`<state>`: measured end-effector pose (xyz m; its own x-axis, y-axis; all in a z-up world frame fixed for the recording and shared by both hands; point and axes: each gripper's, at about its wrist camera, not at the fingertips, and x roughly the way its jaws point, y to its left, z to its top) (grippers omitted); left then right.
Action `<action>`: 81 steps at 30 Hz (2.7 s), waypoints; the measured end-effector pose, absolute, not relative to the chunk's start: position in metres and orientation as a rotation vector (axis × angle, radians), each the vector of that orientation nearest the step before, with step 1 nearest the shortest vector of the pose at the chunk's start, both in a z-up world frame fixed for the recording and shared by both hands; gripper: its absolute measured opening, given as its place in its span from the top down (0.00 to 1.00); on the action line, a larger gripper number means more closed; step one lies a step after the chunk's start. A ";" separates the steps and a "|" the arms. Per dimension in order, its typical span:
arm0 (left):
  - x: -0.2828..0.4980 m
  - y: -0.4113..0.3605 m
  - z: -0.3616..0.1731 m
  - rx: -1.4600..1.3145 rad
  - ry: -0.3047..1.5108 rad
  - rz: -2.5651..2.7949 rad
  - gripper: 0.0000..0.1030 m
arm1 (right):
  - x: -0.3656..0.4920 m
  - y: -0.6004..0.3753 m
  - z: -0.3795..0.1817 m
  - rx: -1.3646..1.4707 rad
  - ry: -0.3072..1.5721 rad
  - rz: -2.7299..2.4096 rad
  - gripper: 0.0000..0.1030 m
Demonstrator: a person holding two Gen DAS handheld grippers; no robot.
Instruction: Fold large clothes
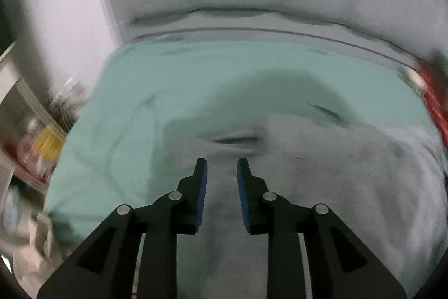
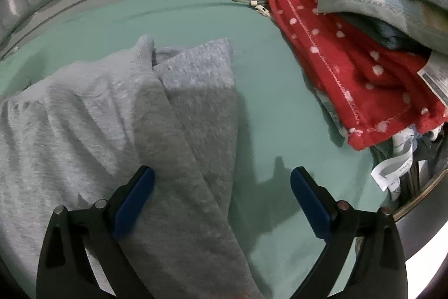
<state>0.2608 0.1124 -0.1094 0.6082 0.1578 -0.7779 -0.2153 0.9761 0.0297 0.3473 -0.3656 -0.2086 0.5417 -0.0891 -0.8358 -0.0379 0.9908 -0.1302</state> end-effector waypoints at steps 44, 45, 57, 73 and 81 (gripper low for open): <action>0.184 0.031 -0.129 -0.312 1.069 0.005 0.70 | 0.177 -0.361 -0.182 0.375 1.030 -0.109 0.03; 0.182 0.026 -0.128 -0.294 1.070 -0.002 0.70 | 0.177 -0.358 -0.182 0.375 1.033 -0.105 0.03; 0.184 -0.008 -0.127 -0.195 1.070 -0.075 0.70 | 0.172 -0.372 -0.211 0.481 1.114 -0.167 0.02; 0.219 -0.013 -0.160 -0.170 1.158 -0.108 0.70 | 0.224 -0.363 -0.230 0.394 1.084 -0.128 0.00; 0.230 -0.011 -0.168 -0.180 1.179 -0.131 0.70 | 0.258 -0.367 -0.226 0.438 1.024 -0.112 0.00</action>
<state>0.2299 -0.0106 -0.1682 0.3772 -0.1956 -0.9053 0.0076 0.9781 -0.2082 0.2580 -0.3668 -0.2261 0.5222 0.1120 -0.8454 0.2914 0.9082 0.3003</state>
